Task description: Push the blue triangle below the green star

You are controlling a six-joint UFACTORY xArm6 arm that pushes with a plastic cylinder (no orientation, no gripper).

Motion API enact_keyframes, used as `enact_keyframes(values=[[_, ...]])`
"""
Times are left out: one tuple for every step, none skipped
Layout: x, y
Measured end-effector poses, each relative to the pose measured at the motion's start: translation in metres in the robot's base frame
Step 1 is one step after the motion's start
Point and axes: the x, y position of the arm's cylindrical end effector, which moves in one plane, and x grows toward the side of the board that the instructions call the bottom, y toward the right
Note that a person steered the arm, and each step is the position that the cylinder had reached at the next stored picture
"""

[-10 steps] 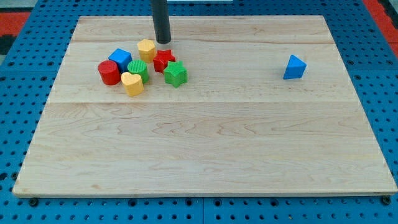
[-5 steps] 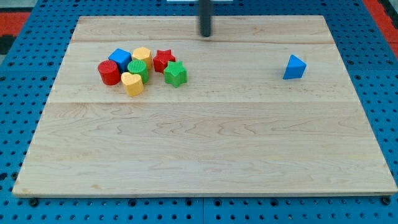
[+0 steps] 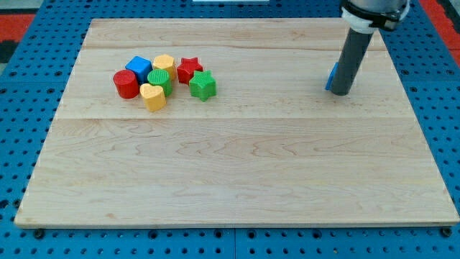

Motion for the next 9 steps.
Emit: enact_keyframes(values=[[-0.021,0.050],[-0.032,0.059],[-0.037,0.028],[-0.053,0.026],[-0.057,-0.022],[0.009,-0.054],[0.032,-0.106],[0.028,-0.032],[-0.011,0.011]])
